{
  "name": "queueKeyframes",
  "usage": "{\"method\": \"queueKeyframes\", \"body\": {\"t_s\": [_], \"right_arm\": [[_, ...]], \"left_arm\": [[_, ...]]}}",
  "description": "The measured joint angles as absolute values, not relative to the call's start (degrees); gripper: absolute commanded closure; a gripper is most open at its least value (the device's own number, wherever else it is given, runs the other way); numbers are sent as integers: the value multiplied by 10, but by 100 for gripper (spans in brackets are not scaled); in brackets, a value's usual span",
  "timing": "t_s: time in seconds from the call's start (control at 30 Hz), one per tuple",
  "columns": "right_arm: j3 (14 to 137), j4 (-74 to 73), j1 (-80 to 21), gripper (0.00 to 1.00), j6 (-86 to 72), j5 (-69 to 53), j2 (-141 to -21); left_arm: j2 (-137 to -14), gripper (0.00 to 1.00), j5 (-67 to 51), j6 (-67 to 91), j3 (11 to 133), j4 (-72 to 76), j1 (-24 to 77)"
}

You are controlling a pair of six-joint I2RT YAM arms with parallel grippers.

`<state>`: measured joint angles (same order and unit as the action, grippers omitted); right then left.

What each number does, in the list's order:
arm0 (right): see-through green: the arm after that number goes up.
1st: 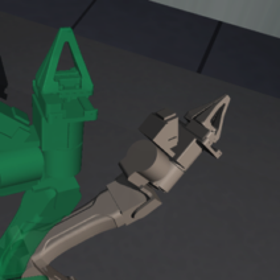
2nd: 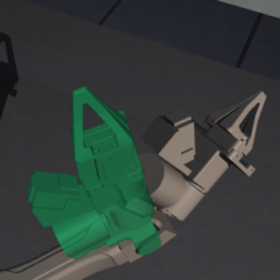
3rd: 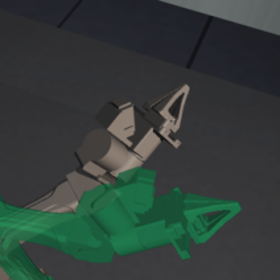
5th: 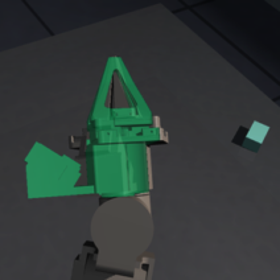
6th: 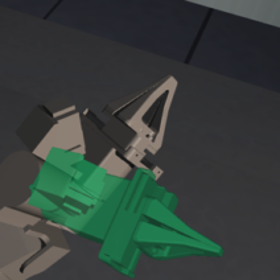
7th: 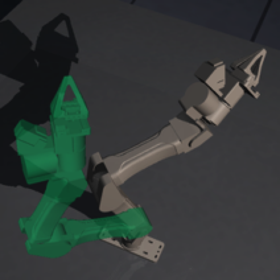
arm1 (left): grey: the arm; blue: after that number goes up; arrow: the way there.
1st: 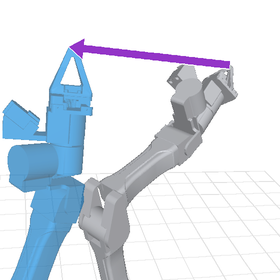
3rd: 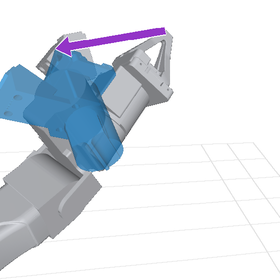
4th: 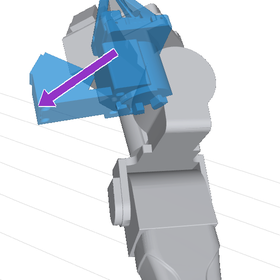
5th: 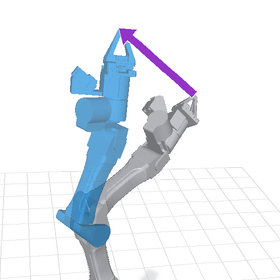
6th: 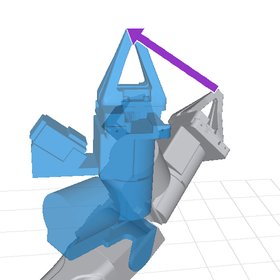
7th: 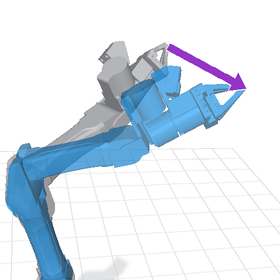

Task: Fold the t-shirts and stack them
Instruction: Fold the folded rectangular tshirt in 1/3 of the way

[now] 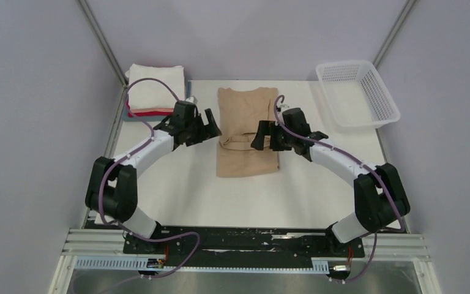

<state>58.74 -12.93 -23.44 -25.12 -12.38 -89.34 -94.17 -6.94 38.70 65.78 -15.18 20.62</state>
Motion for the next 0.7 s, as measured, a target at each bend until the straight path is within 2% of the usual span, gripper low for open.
{"method": "queueKeyframes", "body": {"t_s": [0.13, 0.37, 0.7], "right_arm": [[560, -121, -296, 0, -221, -155, -877], [590, -105, -318, 0, -208, -159, -982], [806, -71, -311, 0, -185, 14, -1142]], "left_arm": [[-842, 0, -59, 397, 547, -151, 206], [-714, 0, -51, 432, 381, -160, 206], [-645, 0, -62, 461, 316, -164, 206]]}}
